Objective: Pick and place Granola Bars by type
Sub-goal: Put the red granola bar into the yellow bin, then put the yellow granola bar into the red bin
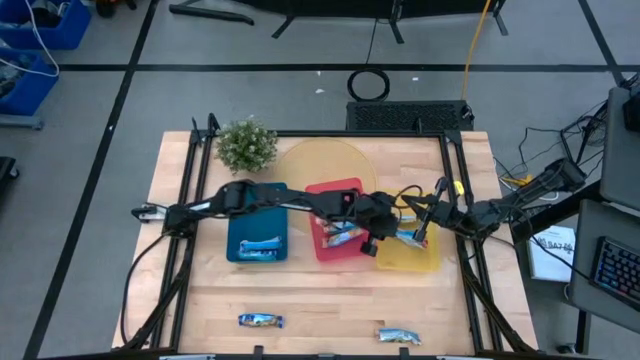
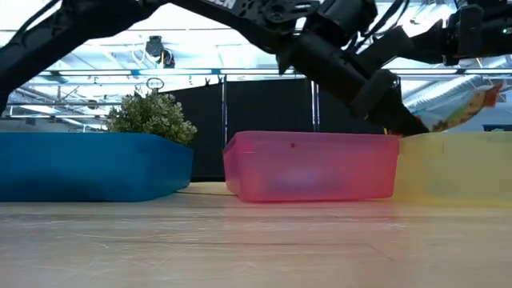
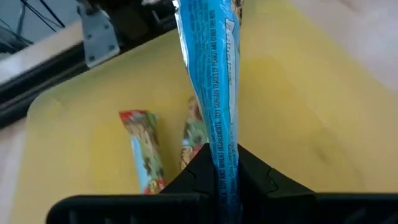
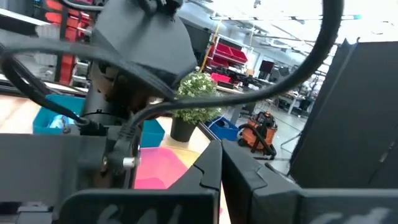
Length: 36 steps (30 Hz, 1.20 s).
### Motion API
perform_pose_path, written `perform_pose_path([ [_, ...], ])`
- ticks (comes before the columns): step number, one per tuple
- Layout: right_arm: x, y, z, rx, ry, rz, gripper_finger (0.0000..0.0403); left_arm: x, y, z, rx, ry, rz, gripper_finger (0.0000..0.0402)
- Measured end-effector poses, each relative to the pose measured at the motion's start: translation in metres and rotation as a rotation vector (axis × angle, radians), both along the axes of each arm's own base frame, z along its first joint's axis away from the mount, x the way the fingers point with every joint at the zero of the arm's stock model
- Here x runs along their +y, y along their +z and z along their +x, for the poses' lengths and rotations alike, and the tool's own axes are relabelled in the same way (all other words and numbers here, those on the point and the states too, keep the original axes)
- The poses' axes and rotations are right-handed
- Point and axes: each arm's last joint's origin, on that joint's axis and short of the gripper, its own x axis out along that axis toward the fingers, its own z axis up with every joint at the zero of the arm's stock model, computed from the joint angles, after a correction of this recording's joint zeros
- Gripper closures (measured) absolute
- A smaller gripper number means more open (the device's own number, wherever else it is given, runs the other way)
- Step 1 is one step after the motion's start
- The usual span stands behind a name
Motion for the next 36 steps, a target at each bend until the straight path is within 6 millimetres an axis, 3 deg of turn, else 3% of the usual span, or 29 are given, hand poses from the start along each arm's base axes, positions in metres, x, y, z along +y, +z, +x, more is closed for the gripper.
perform_pose_path([
  [7, 0.003, 0.000, -0.001, 0.002, 0.013, 0.001, 0.0403, -0.001, -0.007, 0.004, 0.028, 0.008, -0.011, 0.0361],
  [19, 0.005, 0.000, -0.002, -0.004, 0.030, 0.015, 0.0403, -0.006, -0.007, 0.004, 0.034, 0.022, -0.021, 0.0251],
  [22, 0.005, -0.001, -0.002, 0.000, 0.030, 0.012, 0.0403, -0.011, 0.011, -0.004, 0.060, 0.011, -0.020, 0.0228],
  [25, 0.005, -0.001, -0.002, 0.012, 0.029, -0.002, 0.0403, -0.025, 0.060, -0.028, 0.093, -0.045, -0.003, 0.0220],
  [29, 0.005, -0.002, -0.001, 0.020, 0.029, -0.013, 0.0403, -0.047, 0.132, -0.084, 0.207, -0.055, 0.029, 0.0239],
  [31, 0.005, -0.002, -0.001, 0.023, 0.029, -0.017, 0.0403, -0.051, 0.151, -0.109, 0.238, -0.044, 0.048, 0.0269],
  [36, 0.005, -0.004, -0.001, 0.038, 0.034, -0.008, 0.0403, -0.054, 0.169, -0.175, 0.179, 0.074, 0.051, 0.0366],
])
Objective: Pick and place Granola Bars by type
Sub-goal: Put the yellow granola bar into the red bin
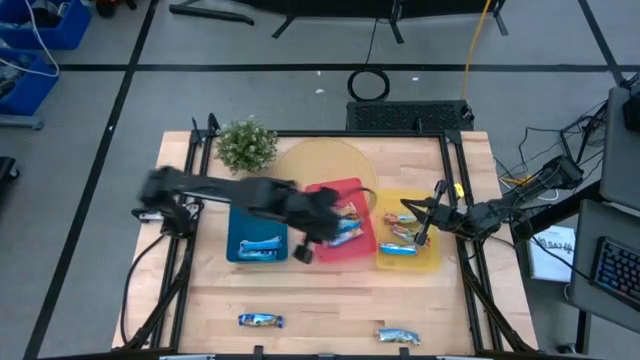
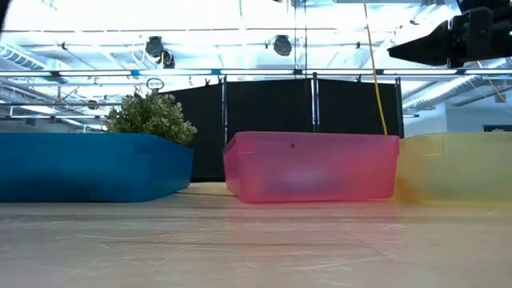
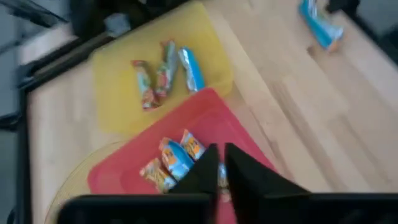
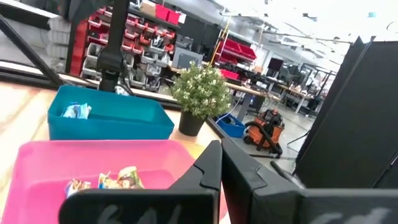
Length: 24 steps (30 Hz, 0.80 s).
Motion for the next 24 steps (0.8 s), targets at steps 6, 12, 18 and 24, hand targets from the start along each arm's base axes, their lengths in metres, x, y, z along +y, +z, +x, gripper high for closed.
perform_pose_path([
  [6, 0.001, -0.003, 0.001, 0.026, 0.029, -0.007, 0.0403, 0.013, -0.032, -0.090, -0.141, 0.085, -0.096, 0.0384],
  [12, 0.002, -0.003, 0.002, 0.028, 0.052, -0.010, 0.0403, 0.026, -0.075, -0.165, -0.396, 0.150, -0.261, 0.0396],
  [18, 0.004, -0.004, 0.003, 0.053, 0.123, -0.079, 0.0403, 0.033, -0.153, -0.202, -0.549, 0.195, -0.322, 0.0396],
  [24, 0.006, -0.002, 0.004, 0.024, 0.180, -0.064, 0.0403, 0.037, -0.171, -0.216, -0.748, 0.212, -0.344, 0.0396],
])
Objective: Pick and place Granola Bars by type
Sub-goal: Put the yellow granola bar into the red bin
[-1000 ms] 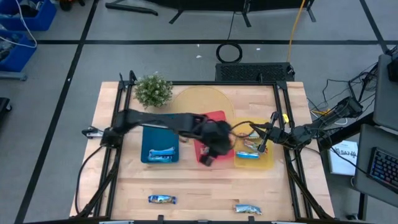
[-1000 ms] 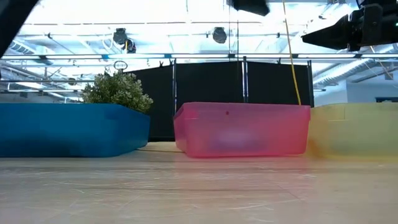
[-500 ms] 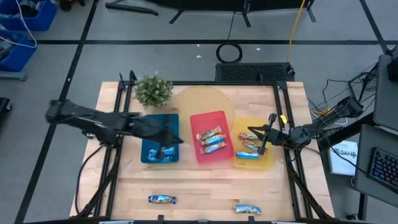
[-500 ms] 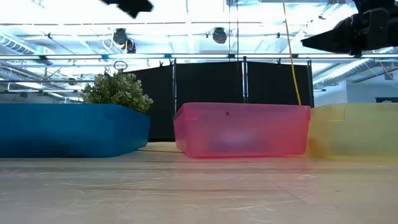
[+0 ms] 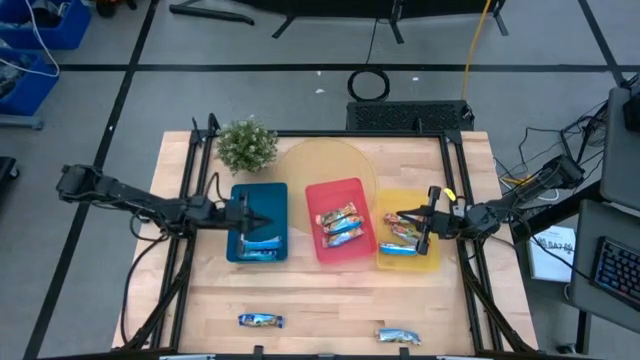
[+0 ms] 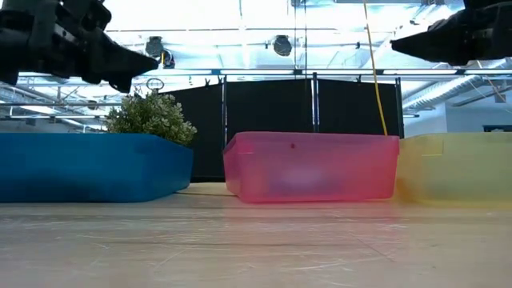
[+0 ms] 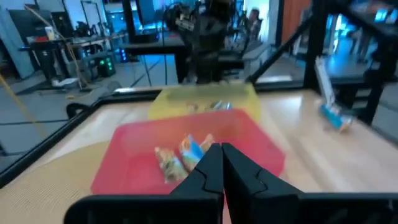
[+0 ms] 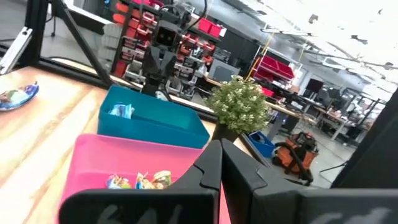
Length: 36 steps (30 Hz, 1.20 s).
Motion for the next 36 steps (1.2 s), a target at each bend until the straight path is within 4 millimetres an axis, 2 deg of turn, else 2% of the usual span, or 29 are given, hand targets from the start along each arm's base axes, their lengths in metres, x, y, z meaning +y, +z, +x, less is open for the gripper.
perform_pose_path([
  [3, 0.001, 0.003, 0.003, 0.016, -0.009, -0.032, 0.0403, 0.001, -0.004, -0.001, 0.028, 0.039, 0.028, 0.0397],
  [9, 0.009, 0.029, 0.020, 0.114, -0.060, -0.056, 0.0403, 0.003, -0.002, 0.000, 0.036, 0.092, 0.062, 0.0398],
  [14, 0.034, 0.056, 0.049, 0.326, -0.069, -0.068, 0.0403, 0.007, 0.000, -0.001, 0.014, 0.120, 0.022, 0.0386],
  [18, 0.074, 0.070, 0.075, 0.494, -0.053, -0.054, 0.0403, 0.007, 0.000, -0.001, 0.018, 0.117, 0.026, 0.0376],
  [23, 0.142, 0.079, 0.106, 0.594, 0.003, -0.011, 0.0403, 0.006, 0.000, -0.001, 0.022, 0.087, 0.021, 0.0389],
  [28, 0.201, 0.083, 0.117, 0.700, -0.018, 0.041, 0.0403, 0.004, 0.000, -0.001, 0.022, 0.031, -0.004, 0.0395],
  [33, 0.245, 0.101, 0.128, 0.758, 0.038, 0.285, 0.0379, 0.004, 0.000, -0.001, 0.023, 0.020, -0.027, 0.0371],
  [36, 0.263, 0.085, 0.136, 0.806, 0.024, 0.377, 0.0341, 0.004, 0.000, -0.001, 0.022, 0.020, -0.030, 0.0366],
])
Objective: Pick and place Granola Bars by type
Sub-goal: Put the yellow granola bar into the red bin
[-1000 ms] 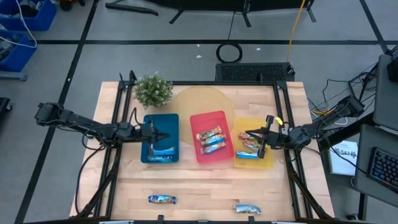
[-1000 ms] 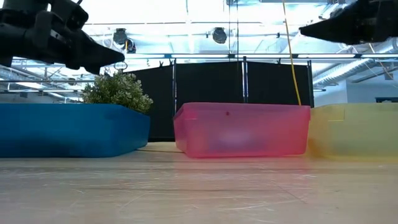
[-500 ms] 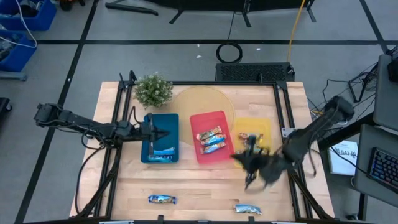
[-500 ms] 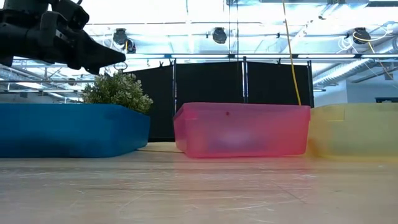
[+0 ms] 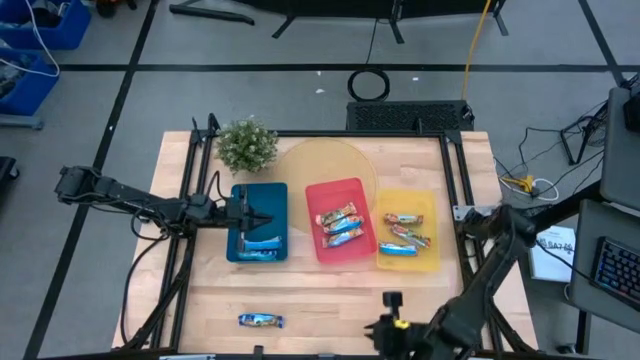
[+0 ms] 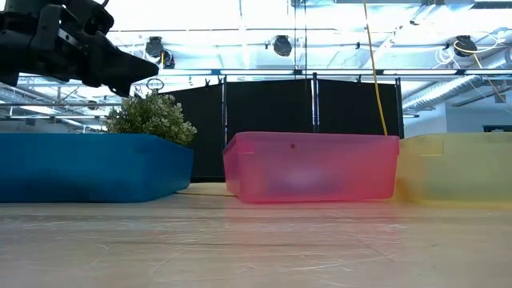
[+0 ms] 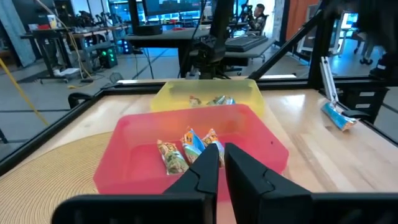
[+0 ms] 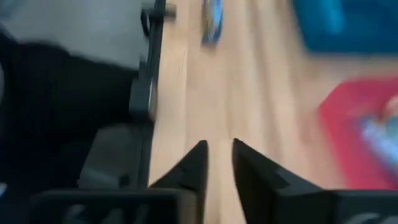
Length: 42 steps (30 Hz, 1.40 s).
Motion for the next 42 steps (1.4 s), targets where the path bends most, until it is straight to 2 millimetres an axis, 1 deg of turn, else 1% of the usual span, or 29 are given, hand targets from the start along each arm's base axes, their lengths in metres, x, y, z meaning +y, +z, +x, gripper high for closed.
perform_pose_path([
  [4, 0.013, -0.044, 0.007, 0.194, -0.038, 0.067, 0.0274, 0.000, 0.000, 0.000, 0.000, 0.000, -0.004, 0.0365],
  [7, 0.013, -0.067, 0.010, 0.307, -0.088, 0.059, 0.0224, 0.000, 0.000, 0.000, 0.000, -0.004, -0.021, 0.0365],
  [10, 0.006, -0.078, 0.008, 0.409, -0.195, 0.047, 0.0182, -0.001, 0.000, 0.000, 0.000, -0.026, -0.029, 0.0364],
  [14, 0.002, -0.079, 0.002, 0.501, -0.292, 0.077, 0.0150, -0.002, 0.000, 0.000, 0.001, -0.062, -0.022, 0.0364],
  [17, 0.005, -0.080, -0.002, 0.544, -0.282, 0.101, 0.0145, -0.002, 0.000, 0.000, 0.000, -0.066, 0.000, 0.0364],
  [20, 0.008, -0.080, -0.005, 0.581, -0.269, 0.124, 0.0150, -0.002, 0.000, 0.000, 0.000, -0.066, 0.011, 0.0364],
  [25, 0.013, -0.080, -0.010, 0.559, -0.232, 0.105, 0.0163, -0.002, 0.000, 0.000, -0.001, -0.068, 0.031, 0.0364],
  [28, 0.012, -0.084, -0.011, 0.562, -0.222, 0.092, 0.0169, -0.002, 0.000, 0.000, -0.001, -0.068, 0.032, 0.0364],
  [35, 0.008, -0.111, -0.014, 0.558, -0.189, 0.094, 0.0170, -0.002, -0.001, 0.000, 0.012, -0.068, 0.020, 0.0364],
  [37, 0.004, -0.121, -0.017, 0.574, -0.180, 0.075, 0.0170, -0.002, -0.002, 0.000, 0.020, -0.068, 0.021, 0.0364],
  [39, 0.002, -0.132, -0.020, 0.595, -0.166, 0.081, 0.0170, -0.002, -0.002, 0.000, 0.025, -0.068, 0.022, 0.0364],
  [42, -0.002, -0.143, -0.024, 0.618, -0.153, 0.111, 0.0170, -0.002, -0.003, 0.000, 0.031, -0.068, 0.022, 0.0364],
])
